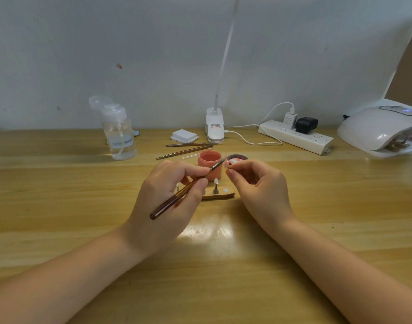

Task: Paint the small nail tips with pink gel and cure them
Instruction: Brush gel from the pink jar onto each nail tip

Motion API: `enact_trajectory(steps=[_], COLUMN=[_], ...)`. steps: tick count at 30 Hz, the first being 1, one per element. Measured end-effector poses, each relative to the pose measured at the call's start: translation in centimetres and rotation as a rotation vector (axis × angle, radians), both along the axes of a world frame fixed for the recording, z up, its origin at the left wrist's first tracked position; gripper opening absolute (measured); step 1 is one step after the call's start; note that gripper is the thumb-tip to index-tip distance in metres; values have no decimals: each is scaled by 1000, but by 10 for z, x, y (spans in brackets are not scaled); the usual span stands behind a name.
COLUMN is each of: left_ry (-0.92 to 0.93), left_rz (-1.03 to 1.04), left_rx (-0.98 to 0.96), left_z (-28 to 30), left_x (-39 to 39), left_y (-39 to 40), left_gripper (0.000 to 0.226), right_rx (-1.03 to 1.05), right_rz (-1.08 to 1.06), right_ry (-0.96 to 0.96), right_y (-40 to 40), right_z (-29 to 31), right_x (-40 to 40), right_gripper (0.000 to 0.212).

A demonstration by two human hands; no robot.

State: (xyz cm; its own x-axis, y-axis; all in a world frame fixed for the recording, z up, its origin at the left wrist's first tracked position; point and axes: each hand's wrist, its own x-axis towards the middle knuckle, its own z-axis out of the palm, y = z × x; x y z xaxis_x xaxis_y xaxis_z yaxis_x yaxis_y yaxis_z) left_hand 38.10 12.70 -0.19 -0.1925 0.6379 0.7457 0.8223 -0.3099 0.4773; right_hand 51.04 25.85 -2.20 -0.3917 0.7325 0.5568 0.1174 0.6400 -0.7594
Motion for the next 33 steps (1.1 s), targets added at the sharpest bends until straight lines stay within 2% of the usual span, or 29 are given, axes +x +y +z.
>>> enact_trajectory(steps=[6,12,16,24,31,33], left_ry=[-51,-67,-128,-92,-32,-58], left_rz=[-37,5,-44,-46,-29,-27], left_rx=[-13,-51,-8,-17,-22,-18], left_z=[-1,-2,-2,-3,-1,-3], left_x=[-2,-1,-2,-2,-2,-4], left_y=[-3,0,-3,-3,-1,-1], left_gripper=[20,9,23,23,12,18], right_rx=[0,-13,-19,-36,-48,-49], right_rz=[5,12,24,59,79,77], right_ry=[-9,-5,-3,10,16,10], right_y=[0,0,-1,-1,-1,-1], right_z=[0,1,1,1,1,1], right_x=[1,0,1,1,1,1], right_gripper=[10,9,9,12,14,13])
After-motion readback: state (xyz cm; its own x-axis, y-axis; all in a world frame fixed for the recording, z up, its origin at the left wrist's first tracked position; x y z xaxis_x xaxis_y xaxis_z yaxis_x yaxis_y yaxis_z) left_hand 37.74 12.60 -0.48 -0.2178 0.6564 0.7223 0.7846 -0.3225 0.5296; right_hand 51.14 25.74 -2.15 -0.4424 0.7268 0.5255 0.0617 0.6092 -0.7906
